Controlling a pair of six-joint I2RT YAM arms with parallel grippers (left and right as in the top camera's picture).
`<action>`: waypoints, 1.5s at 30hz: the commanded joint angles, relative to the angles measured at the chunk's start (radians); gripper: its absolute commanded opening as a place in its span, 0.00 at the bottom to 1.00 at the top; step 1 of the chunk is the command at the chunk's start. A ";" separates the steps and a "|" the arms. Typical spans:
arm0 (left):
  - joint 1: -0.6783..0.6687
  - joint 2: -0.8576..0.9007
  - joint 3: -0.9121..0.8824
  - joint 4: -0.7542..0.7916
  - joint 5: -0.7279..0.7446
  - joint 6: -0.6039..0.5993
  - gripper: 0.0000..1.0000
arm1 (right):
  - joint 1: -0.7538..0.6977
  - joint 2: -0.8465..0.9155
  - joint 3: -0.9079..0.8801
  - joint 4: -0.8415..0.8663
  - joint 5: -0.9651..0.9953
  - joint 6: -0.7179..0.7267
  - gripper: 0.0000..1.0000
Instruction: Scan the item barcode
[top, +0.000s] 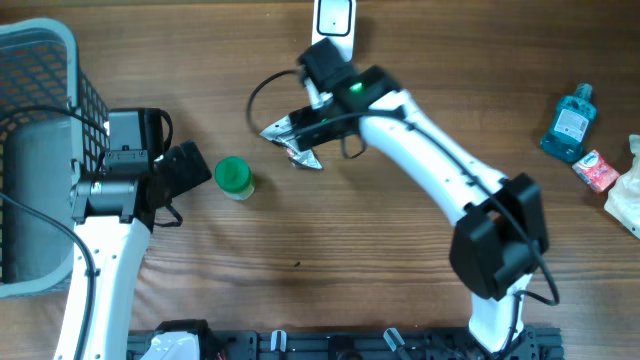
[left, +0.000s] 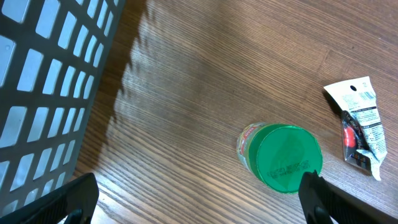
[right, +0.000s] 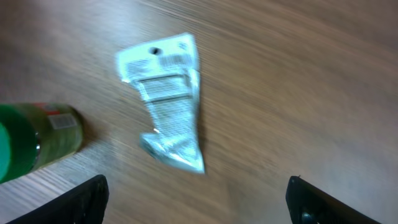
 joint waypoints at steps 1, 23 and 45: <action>0.007 0.000 0.012 0.003 0.002 -0.013 1.00 | 0.063 0.089 0.011 0.043 0.121 -0.115 0.92; 0.007 0.000 0.012 0.003 0.002 -0.013 1.00 | 0.082 0.264 0.011 0.206 0.132 -0.205 0.64; 0.007 0.000 0.012 0.003 0.002 -0.013 1.00 | 0.082 0.237 0.059 0.097 0.136 -0.176 0.04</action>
